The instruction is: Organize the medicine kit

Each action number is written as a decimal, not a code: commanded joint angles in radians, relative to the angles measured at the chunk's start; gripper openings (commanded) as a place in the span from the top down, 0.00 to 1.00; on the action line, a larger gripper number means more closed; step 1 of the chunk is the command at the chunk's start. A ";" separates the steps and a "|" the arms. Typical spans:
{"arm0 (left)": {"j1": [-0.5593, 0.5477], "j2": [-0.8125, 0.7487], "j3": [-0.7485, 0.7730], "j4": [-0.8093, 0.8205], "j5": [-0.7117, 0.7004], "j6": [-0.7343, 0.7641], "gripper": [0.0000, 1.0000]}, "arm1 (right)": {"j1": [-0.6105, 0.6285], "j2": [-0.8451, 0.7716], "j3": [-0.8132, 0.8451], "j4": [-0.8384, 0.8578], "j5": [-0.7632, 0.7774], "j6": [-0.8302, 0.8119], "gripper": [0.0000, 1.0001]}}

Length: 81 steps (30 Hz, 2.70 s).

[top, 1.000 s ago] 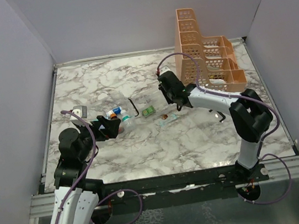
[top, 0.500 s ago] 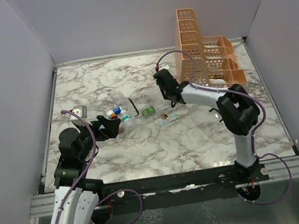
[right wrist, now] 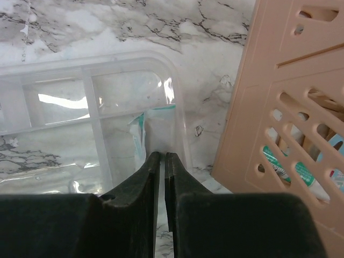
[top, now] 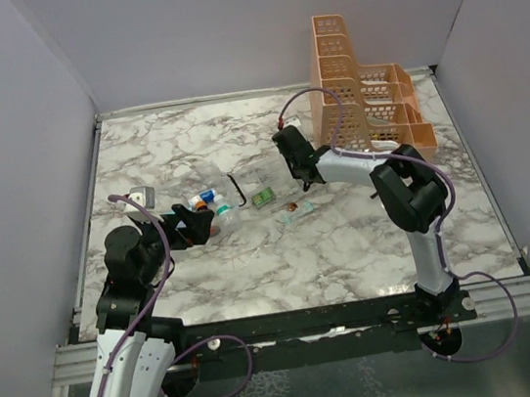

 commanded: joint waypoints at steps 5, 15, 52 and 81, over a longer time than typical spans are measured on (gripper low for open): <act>0.008 -0.001 0.011 0.021 0.008 0.000 0.01 | -0.005 -0.065 -0.095 -0.008 -0.077 -0.045 0.91; 0.008 -0.003 0.007 0.029 0.031 0.002 0.01 | -0.006 -0.179 -0.092 -0.056 -0.084 0.026 0.85; 0.009 -0.002 0.002 0.037 0.044 0.002 0.01 | 0.045 -0.290 -0.358 -0.039 -0.183 0.293 0.62; 0.010 -0.012 0.003 0.038 0.045 0.002 0.01 | 0.144 -0.523 -0.465 -0.185 -0.373 0.122 0.47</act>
